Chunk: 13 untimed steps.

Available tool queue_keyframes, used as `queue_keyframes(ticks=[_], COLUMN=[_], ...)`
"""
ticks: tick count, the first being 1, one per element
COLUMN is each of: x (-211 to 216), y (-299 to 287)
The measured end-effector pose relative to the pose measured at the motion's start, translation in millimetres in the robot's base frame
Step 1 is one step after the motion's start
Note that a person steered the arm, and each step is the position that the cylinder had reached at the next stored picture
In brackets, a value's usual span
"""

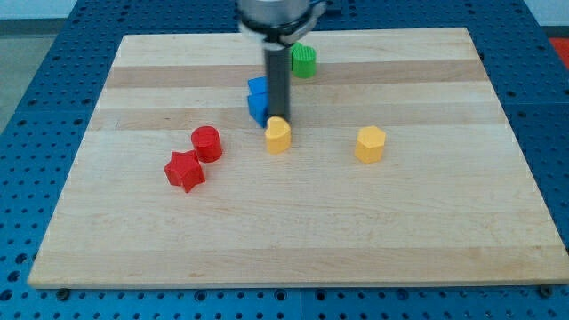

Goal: Move the yellow hexagon to the right of the yellow heart

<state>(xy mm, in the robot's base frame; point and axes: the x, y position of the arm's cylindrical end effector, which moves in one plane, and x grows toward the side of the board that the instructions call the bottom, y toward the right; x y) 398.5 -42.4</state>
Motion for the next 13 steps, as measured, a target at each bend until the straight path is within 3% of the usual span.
queue_keyframes(ticks=[1, 3, 4, 5, 7, 9, 11, 13], x=[-3, -18, 37, 67, 33, 34, 64, 40], y=[-6, 146, 183, 165, 75, 119, 76, 1])
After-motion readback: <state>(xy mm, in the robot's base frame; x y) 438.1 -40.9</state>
